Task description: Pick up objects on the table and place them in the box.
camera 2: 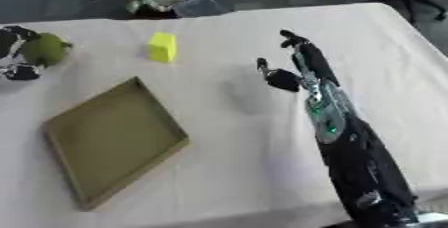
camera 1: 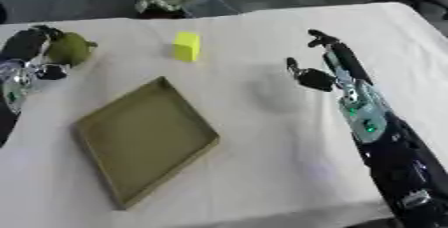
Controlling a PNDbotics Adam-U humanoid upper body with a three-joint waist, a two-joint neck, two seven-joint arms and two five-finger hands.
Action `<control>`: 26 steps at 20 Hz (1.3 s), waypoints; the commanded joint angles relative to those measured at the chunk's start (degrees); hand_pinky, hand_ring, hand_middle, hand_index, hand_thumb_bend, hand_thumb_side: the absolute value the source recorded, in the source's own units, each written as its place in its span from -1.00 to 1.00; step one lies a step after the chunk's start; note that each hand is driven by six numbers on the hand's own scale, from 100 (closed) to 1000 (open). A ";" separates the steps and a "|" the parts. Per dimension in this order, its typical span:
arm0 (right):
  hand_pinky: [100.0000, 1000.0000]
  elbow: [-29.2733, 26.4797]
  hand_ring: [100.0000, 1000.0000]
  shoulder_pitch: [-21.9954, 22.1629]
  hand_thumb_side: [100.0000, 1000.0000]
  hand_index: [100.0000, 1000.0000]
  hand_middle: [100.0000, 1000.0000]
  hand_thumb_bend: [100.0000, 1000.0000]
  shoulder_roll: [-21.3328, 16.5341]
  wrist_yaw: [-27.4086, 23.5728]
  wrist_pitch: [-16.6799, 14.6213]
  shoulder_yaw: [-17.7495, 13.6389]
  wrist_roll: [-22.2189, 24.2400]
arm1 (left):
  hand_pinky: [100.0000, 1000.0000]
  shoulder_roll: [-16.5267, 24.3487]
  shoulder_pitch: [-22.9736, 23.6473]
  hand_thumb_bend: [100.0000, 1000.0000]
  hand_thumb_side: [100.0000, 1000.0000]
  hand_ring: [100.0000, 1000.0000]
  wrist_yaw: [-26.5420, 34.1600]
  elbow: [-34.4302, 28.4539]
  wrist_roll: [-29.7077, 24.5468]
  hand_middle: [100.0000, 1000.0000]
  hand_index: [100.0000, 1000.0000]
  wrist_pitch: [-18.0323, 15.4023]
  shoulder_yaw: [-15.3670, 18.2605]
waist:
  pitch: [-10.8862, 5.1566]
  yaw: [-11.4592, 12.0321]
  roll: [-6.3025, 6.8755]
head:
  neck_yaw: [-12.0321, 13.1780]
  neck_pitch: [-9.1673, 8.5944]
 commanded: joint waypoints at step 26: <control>0.50 -0.92 0.89 -0.81 -0.18 0.92 0.47 -0.63 -0.67 0.15 0.05 -0.60 -0.37 | 0.10 3.99 4.01 -1.00 -0.90 -0.19 7.64 -37.97 -10.80 -0.22 0.10 -20.31 -11.40 | -1.47 0.79 0.07 | -1.25 -0.25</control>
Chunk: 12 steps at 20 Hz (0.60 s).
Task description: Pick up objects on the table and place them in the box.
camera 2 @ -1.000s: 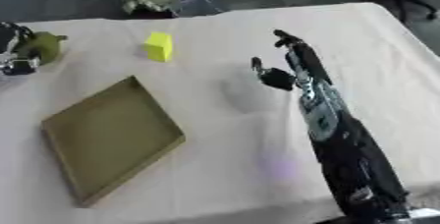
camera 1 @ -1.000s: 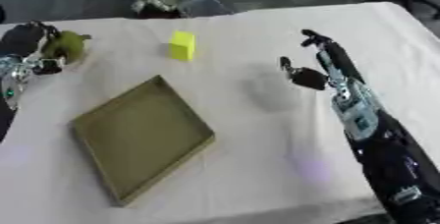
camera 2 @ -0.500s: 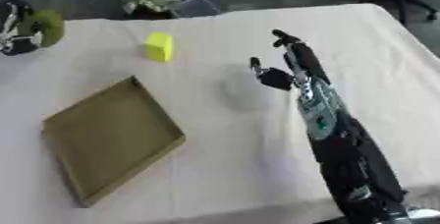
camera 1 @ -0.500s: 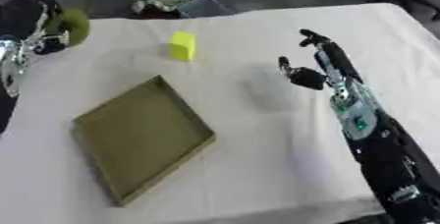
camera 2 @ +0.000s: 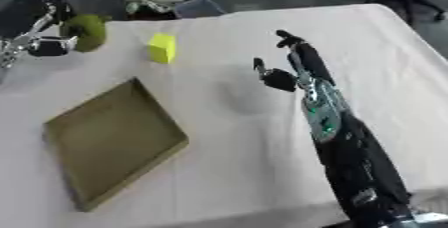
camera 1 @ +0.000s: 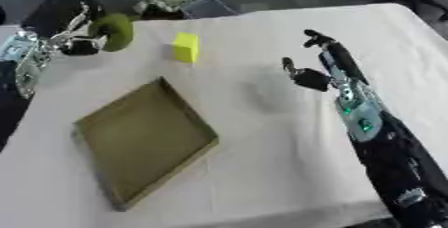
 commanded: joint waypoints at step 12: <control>0.50 -0.89 0.89 -0.98 -0.18 0.92 0.47 -0.63 -0.49 0.46 -0.14 -0.27 -0.20 | 0.10 6.24 4.66 -1.00 -0.85 -0.16 18.48 -28.42 -24.35 -0.18 0.12 -3.15 -10.08 | -1.31 0.15 0.14 | -0.21 -0.32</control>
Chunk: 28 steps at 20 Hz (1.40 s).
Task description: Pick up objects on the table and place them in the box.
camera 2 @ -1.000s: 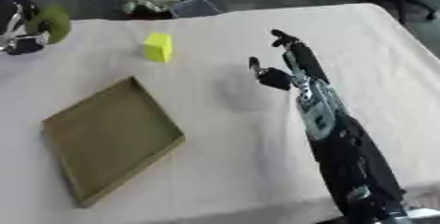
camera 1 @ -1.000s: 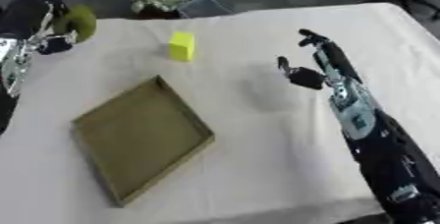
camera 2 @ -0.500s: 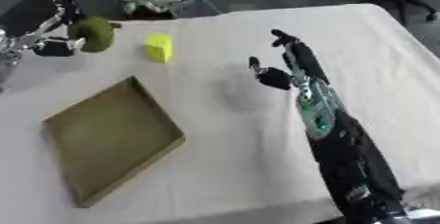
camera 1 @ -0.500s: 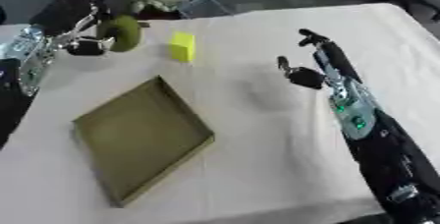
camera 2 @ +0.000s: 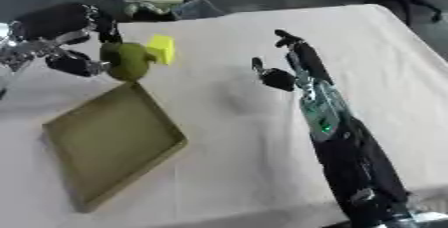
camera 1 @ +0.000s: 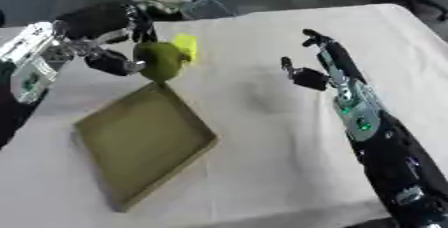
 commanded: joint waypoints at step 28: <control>0.50 -0.82 0.89 -0.70 -0.18 0.92 0.46 -0.62 -0.41 0.43 -0.12 -0.30 -0.20 | 0.45 2.56 -1.19 -0.33 -0.06 0.34 1.40 -3.69 -9.98 0.50 0.72 -0.28 3.55 | -1.09 -0.11 0.32 | -0.30 -0.26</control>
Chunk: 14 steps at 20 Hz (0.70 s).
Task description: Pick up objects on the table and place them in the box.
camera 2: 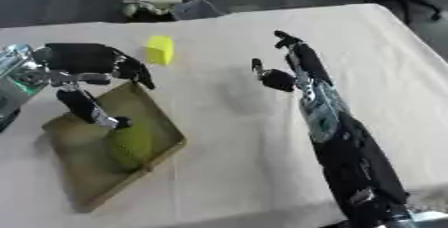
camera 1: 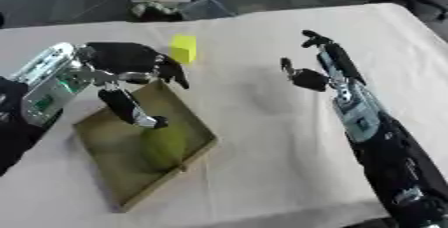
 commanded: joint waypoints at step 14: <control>0.50 -0.90 0.90 -1.03 -0.18 0.92 0.46 -0.62 0.67 0.60 -0.56 0.13 0.11 | 0.64 -6.41 -12.42 0.09 0.15 0.64 -13.18 20.69 4.52 0.74 0.83 6.04 9.05 | -0.90 -1.57 0.24 | 0.71 -0.12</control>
